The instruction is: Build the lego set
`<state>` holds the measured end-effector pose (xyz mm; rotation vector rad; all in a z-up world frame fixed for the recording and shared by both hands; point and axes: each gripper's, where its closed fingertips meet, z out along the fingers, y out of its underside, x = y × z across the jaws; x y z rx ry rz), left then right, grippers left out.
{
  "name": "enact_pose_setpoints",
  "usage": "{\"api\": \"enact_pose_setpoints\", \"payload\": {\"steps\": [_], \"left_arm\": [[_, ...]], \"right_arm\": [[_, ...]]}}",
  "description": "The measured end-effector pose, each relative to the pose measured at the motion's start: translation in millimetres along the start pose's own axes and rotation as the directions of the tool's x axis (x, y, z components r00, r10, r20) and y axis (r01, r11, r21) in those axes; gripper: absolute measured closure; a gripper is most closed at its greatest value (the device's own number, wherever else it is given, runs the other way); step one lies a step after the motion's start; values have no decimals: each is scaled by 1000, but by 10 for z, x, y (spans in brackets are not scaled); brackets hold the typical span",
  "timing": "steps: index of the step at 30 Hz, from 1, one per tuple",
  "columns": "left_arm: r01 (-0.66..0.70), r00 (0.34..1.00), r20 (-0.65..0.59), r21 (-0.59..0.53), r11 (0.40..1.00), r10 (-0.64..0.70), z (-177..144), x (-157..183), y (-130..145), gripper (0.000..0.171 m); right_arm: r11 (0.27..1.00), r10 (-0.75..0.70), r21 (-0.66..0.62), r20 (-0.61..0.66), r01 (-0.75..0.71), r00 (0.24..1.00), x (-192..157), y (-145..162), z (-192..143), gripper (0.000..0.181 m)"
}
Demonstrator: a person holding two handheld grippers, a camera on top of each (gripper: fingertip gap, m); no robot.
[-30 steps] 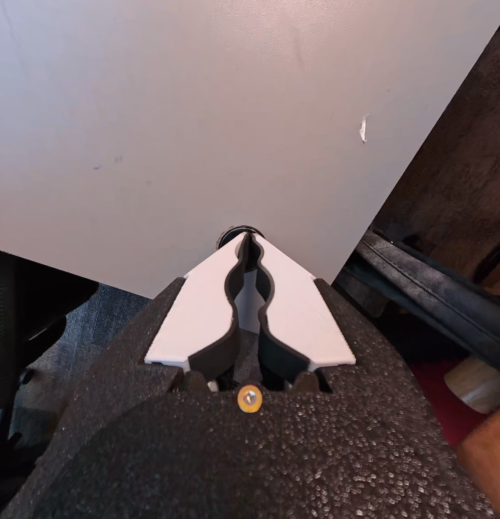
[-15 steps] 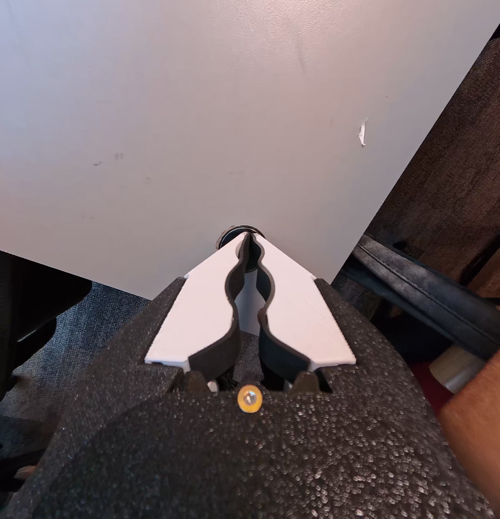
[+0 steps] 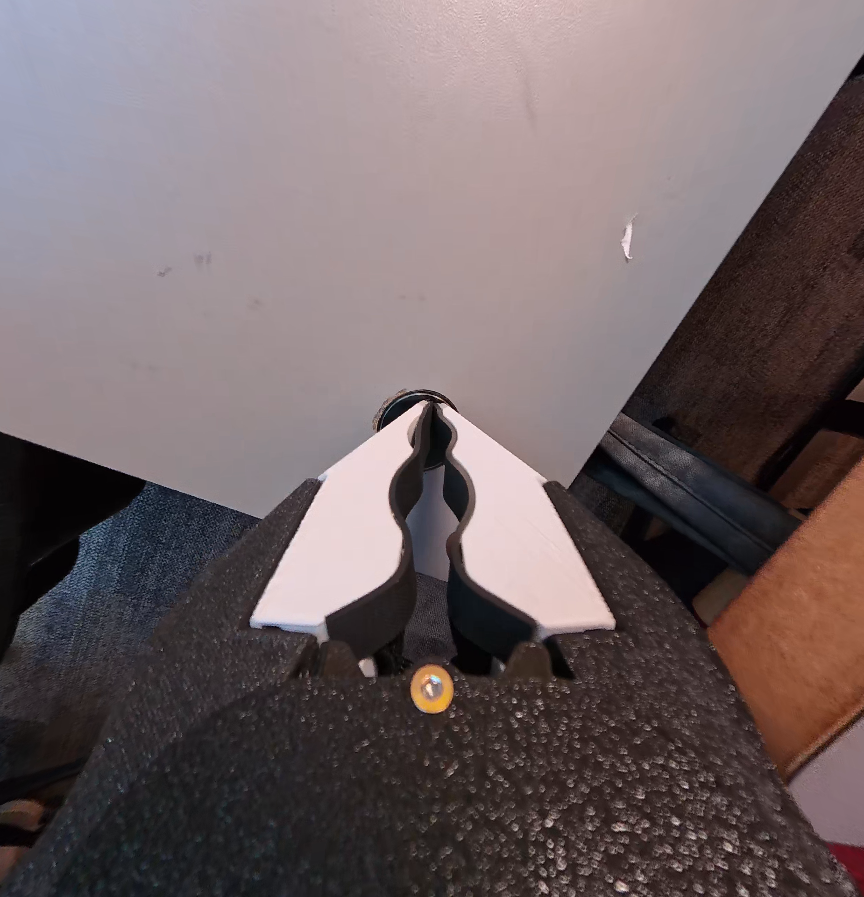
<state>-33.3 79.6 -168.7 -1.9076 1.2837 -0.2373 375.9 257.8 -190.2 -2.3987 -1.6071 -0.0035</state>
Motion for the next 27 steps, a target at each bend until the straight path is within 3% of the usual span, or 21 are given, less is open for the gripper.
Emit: {"api": "enact_pose_setpoints", "payload": {"steps": [10,12,14,16,18,20,23,25,27], "left_arm": [[-26,1000,2,-14,1000,26,-13,-9,-9,117],[-38,999,-1,-23,999,38,-22,-13,-13,117],[-50,999,-3,-13,999,50,-20,-33,-34,118],[-51,999,-6,18,999,51,-44,-74,-89,125],[-41,998,-41,20,999,41,-56,-80,-97,125],[-41,998,-54,21,999,42,-64,-85,-101,125],[-36,998,-57,49,998,39,-73,-68,-103,126],[-32,998,-44,76,997,36,-83,-58,-88,125],[-29,999,-27,90,996,31,-112,-45,-61,125]], "right_arm": [[997,-66,-44,-60,63,996,110,-45,-184,181],[991,-106,78,-87,113,991,-14,-408,-326,181],[928,-183,316,-70,196,981,-384,-1040,-591,167],[786,-343,535,-39,310,938,-952,-1648,-853,154],[651,-493,666,5,365,870,-1551,-2114,-952,148],[572,-610,700,15,427,792,-2014,-2461,-837,141],[418,-748,718,-76,557,659,-2404,-2897,-619,132],[387,-809,744,-9,545,587,-2596,-3071,-521,124],[401,-847,772,107,493,521,-2764,-3140,-492,119]]}}
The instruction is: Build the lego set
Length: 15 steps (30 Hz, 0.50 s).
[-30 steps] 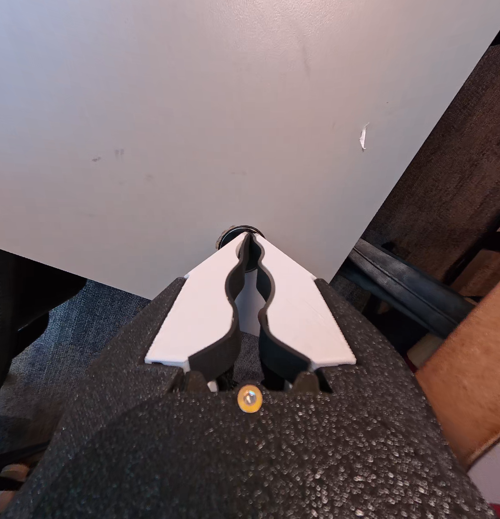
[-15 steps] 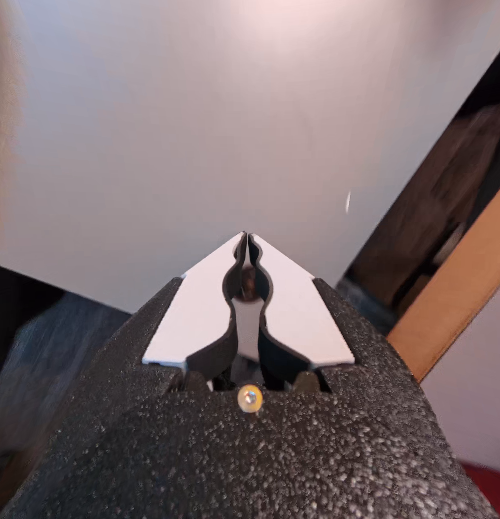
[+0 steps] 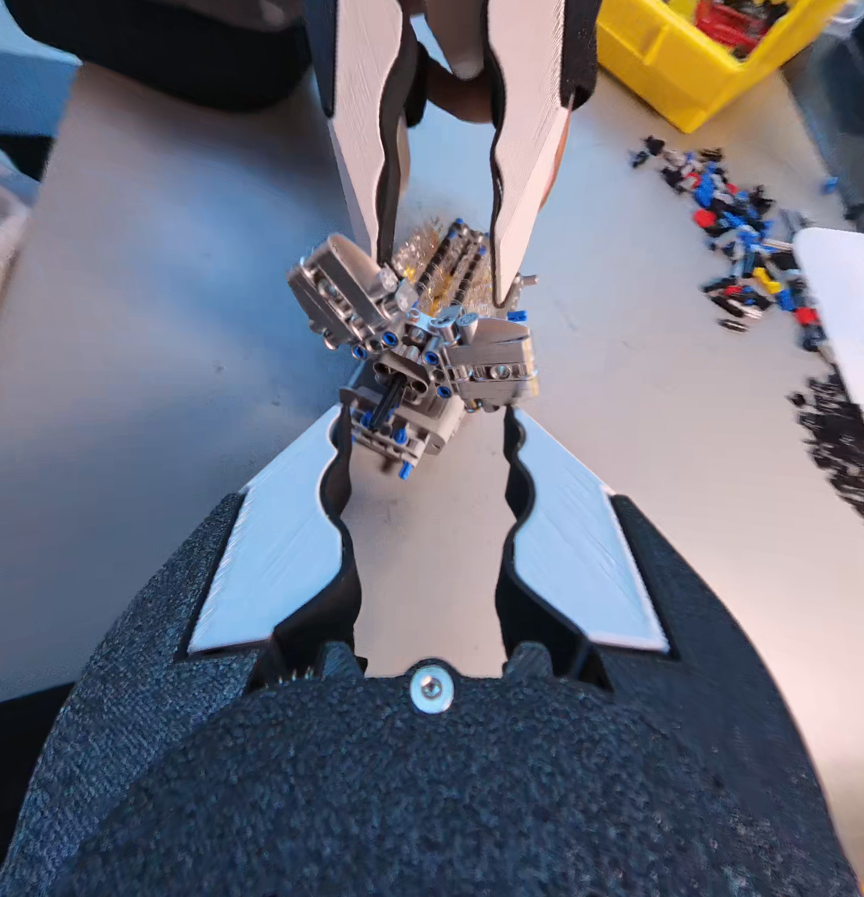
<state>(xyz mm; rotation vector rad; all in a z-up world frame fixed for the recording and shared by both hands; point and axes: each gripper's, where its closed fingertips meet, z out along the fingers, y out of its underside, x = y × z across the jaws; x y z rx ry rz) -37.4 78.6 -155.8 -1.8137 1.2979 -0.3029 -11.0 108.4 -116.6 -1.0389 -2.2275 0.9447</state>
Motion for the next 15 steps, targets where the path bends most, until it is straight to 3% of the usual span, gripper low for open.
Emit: {"api": "enact_pose_setpoints", "payload": {"steps": [2,5,11,15], "left_arm": [[-1,1000,18,11,1000,0,-32,7,35,125],[-12,1000,15,43,999,11,-37,38,28,125],[-52,996,82,65,997,46,-53,-41,-135,126],[-26,996,83,63,998,20,-91,-77,-167,129]], "right_arm": [[1000,9,-22,80,-7,997,-65,36,93,113],[1000,-20,-1,62,21,998,-81,54,174,117],[961,92,249,116,-119,989,-24,-217,-44,131],[956,113,255,145,-148,983,-36,-172,-41,138]]}}
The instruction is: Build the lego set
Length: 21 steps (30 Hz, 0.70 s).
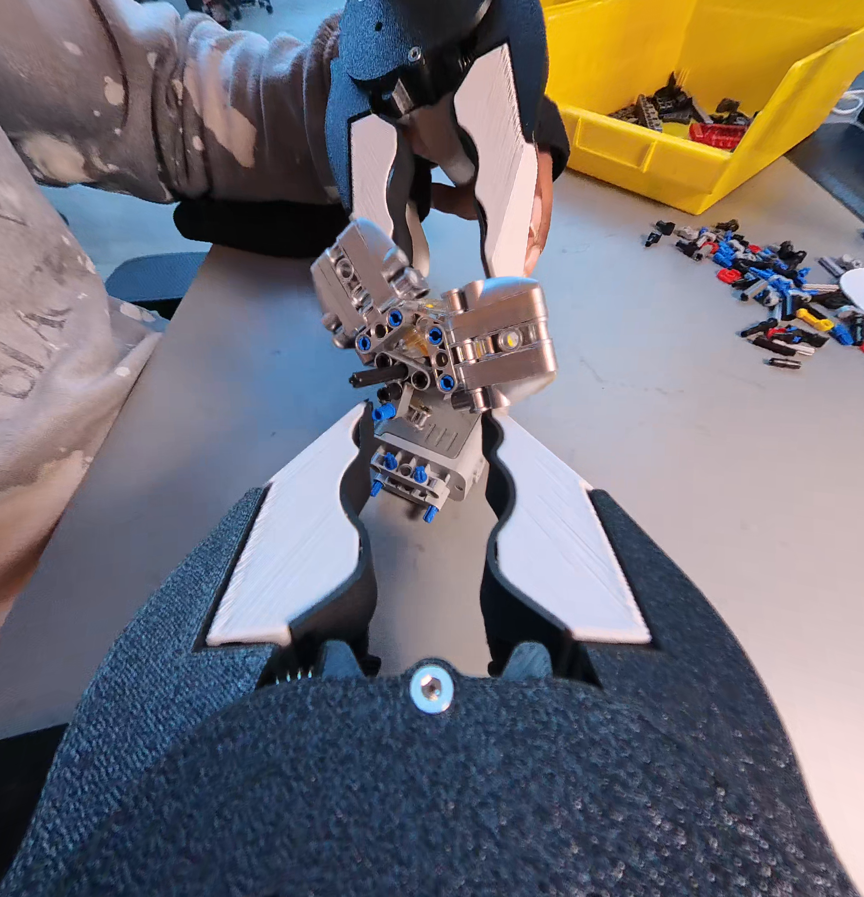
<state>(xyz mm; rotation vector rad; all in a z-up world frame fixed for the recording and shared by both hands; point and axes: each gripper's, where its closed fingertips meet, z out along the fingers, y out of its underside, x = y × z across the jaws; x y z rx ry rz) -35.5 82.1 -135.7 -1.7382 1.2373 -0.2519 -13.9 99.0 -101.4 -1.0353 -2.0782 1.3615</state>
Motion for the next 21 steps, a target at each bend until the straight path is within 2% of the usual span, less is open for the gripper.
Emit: {"api": "enact_pose_setpoints", "payload": {"steps": [5,14,21], "left_arm": [[13,1000,28,-3,1000,-13,-1,23,-23,149],[-45,991,117,-128,991,60,80,101,68,147],[-75,983,150,-173,982,102,82,95,63,144]], "right_arm": [[999,-36,-32,-26,35,999,29,60,-39,144],[988,-84,-129,15,85,996,26,230,-50,145],[962,-112,-234,139,142,984,95,349,-96,144]]}}
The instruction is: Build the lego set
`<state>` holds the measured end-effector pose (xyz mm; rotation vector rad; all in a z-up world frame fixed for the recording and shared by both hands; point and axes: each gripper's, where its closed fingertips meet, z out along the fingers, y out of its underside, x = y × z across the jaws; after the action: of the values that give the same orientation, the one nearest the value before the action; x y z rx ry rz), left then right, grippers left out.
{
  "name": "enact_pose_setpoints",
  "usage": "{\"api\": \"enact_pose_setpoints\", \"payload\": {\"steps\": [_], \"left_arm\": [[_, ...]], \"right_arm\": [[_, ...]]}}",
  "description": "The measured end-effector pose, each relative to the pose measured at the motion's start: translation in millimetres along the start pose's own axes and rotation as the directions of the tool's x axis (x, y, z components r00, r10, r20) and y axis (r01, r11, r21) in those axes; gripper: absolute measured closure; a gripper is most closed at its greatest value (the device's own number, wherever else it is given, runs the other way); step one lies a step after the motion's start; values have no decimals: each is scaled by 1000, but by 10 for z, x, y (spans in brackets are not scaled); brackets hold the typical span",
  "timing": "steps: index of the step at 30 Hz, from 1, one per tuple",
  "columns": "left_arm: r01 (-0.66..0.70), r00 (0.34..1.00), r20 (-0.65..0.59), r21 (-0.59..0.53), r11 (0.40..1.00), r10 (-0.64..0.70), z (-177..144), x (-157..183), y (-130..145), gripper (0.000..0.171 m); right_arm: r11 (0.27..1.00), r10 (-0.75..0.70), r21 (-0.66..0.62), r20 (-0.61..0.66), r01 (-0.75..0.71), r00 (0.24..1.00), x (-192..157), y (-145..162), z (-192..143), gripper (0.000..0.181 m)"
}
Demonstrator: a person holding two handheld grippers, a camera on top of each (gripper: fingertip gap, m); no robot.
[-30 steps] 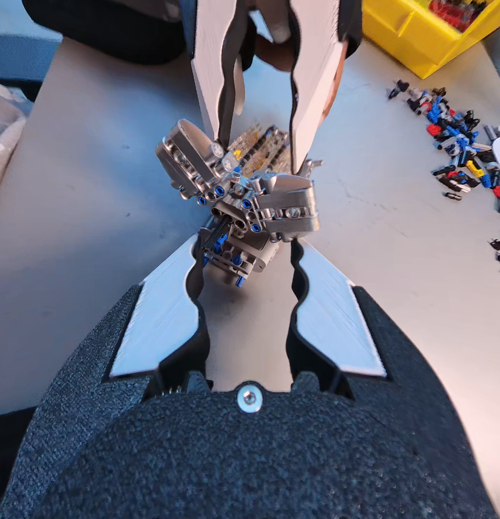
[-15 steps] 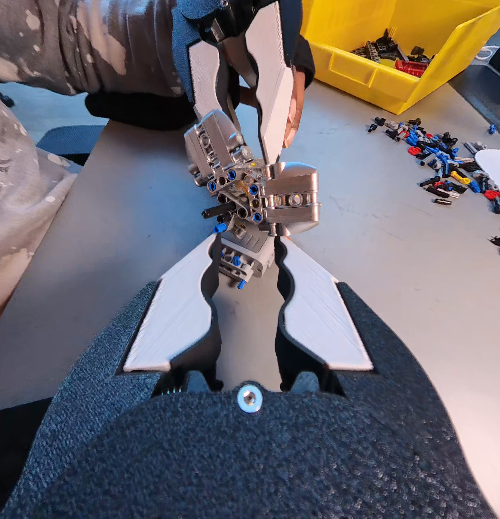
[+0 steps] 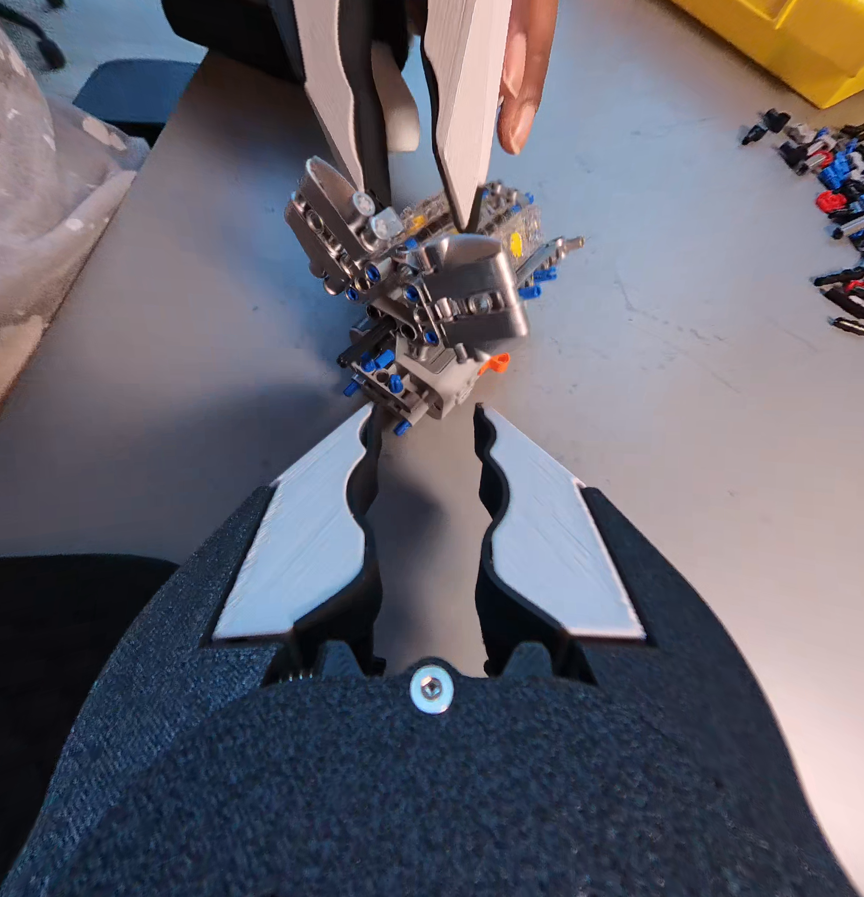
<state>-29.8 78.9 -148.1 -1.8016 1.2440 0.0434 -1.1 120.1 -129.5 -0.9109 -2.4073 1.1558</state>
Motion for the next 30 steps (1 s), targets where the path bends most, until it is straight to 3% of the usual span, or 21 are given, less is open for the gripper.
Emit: {"api": "enact_pose_setpoints", "payload": {"steps": [5,8,12,17,23,30], "left_arm": [[43,999,-31,-16,999,-44,-156,-6,1,132],[82,992,-85,-132,988,-93,-153,-10,205,120],[149,969,-160,-238,960,-190,-97,40,394,108],[228,936,-222,-217,949,-275,-68,42,385,109],[198,945,-230,-166,966,-234,-99,20,352,117],[206,953,-209,-73,976,-217,-166,14,229,119]], "right_arm": [[998,49,38,77,-52,996,104,-31,-56,144],[993,77,76,103,-85,992,151,-125,-14,144],[998,56,31,80,-59,995,159,-107,98,140],[999,30,29,91,-33,995,51,-145,172,139],[999,31,35,80,-34,996,54,-182,177,139],[997,-12,83,65,7,998,-11,-340,179,161]]}}
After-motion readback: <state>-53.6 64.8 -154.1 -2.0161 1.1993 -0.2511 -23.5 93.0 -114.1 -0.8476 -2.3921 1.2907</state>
